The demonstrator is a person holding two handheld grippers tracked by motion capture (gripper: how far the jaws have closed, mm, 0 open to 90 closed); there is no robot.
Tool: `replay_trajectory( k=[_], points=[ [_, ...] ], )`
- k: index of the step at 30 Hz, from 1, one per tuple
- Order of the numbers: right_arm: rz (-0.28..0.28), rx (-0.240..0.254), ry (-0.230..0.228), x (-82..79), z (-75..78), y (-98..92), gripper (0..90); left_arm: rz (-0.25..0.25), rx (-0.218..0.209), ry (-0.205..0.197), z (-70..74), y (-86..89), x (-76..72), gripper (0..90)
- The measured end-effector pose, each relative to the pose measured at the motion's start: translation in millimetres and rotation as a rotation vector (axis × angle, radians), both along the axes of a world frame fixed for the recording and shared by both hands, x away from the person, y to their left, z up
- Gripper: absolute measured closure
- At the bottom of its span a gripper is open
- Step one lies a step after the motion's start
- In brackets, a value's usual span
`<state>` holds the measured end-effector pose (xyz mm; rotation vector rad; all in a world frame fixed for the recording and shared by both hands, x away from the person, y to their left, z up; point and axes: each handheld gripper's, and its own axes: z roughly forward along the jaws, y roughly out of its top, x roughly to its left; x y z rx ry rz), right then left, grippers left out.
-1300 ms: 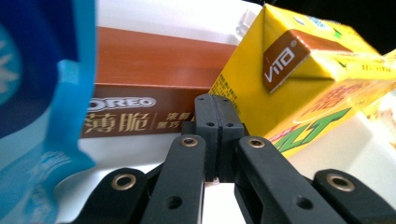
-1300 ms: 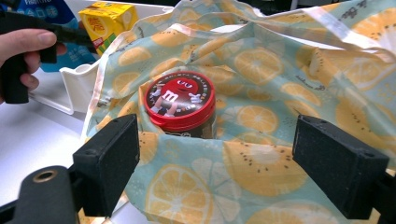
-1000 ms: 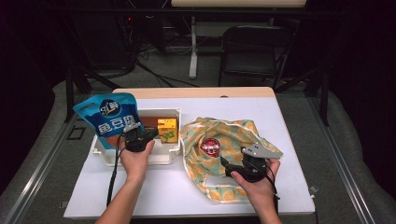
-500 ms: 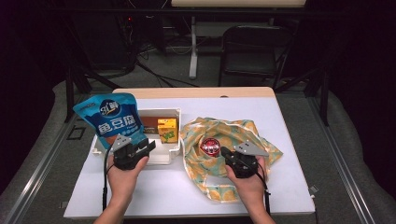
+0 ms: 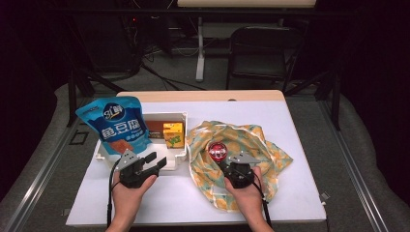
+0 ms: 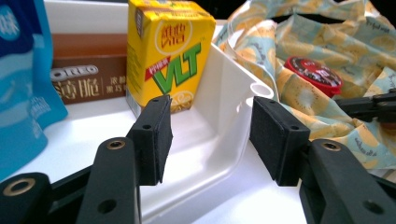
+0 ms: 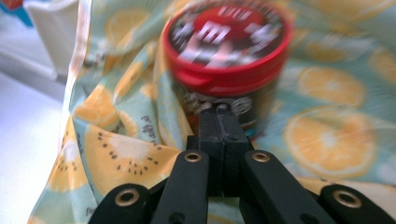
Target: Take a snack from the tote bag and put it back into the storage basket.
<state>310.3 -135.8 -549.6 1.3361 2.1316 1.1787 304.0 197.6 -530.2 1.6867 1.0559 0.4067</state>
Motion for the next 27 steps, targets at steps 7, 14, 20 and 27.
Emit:
replay_trajectory(
  k=[7, 14, 20, 27],
  points=[
    [0.081, -0.023, 0.092, 2.8, -13.7, 10.6, 76.5, -0.007, 0.023, 0.003, -2.1, -1.0, 0.0, 48.8],
    [0.047, 0.074, -0.003, -9.1, 14.6, -7.8, 56.4, 0.002, 0.015, 0.001, -0.4, 4.6, 0.0, 48.8],
    [-0.049, 0.018, -0.070, 0.3, 23.9, -8.3, 33.0, 0.004, 0.014, 0.002, 0.4, 4.9, -0.3, 48.7],
    [-0.042, -0.070, -0.016, 22.4, 6.8, 6.7, 20.4, -0.001, 0.013, 0.004, 1.2, 4.3, -0.1, 48.5]
  ],
)
